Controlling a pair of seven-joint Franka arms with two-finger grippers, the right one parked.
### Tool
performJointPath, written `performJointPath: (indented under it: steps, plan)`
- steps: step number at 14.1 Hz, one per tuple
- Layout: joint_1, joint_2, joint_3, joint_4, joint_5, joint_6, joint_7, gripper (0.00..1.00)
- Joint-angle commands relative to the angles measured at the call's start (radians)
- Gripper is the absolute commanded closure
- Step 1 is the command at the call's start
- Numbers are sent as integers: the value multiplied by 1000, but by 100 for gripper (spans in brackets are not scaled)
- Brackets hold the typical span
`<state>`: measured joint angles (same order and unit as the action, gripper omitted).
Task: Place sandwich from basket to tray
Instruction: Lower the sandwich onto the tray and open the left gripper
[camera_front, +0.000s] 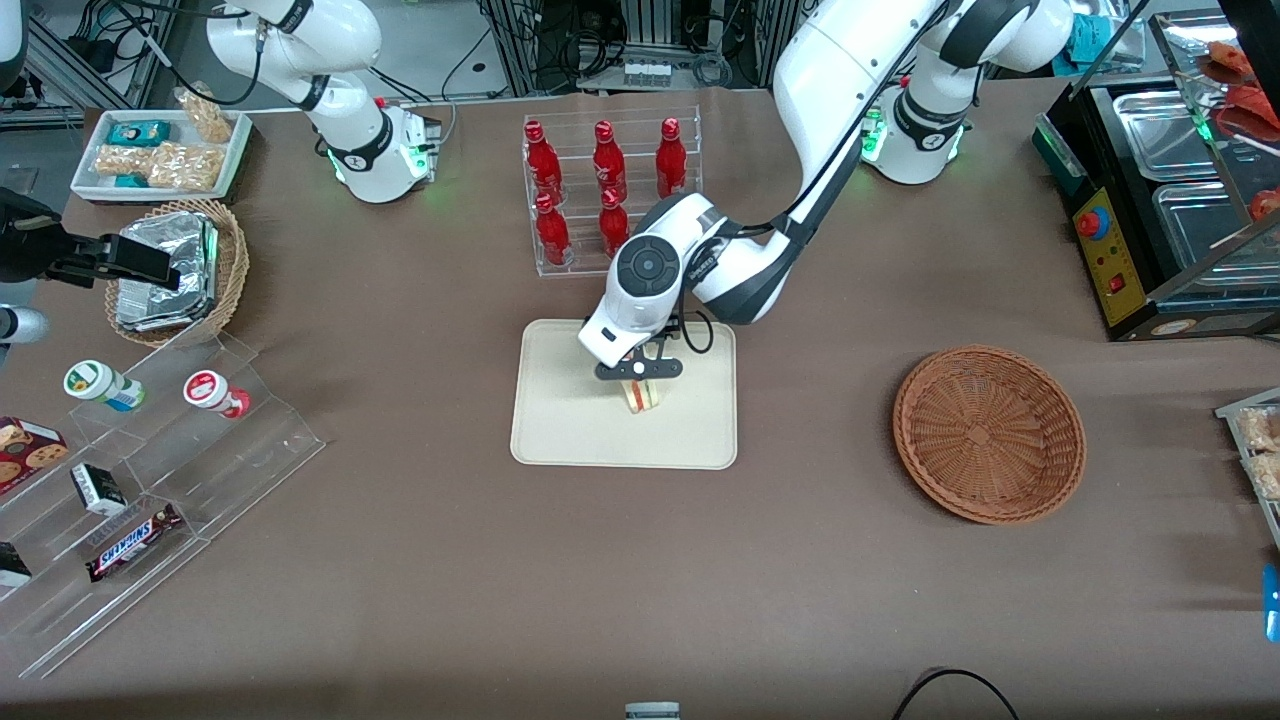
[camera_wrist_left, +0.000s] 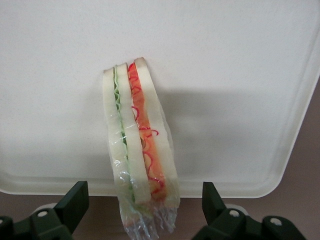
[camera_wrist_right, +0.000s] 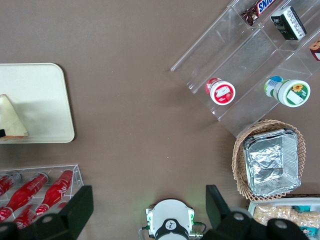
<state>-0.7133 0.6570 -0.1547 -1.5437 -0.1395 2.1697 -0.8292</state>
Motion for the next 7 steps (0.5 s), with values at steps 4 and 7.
performJointPath:
  steps: [4, 7]
  plan:
    - [61, -250, 122, -29, 1, -264, -19, 0]
    - [203, -353, 124, -29, 3, -437, 77, 0]
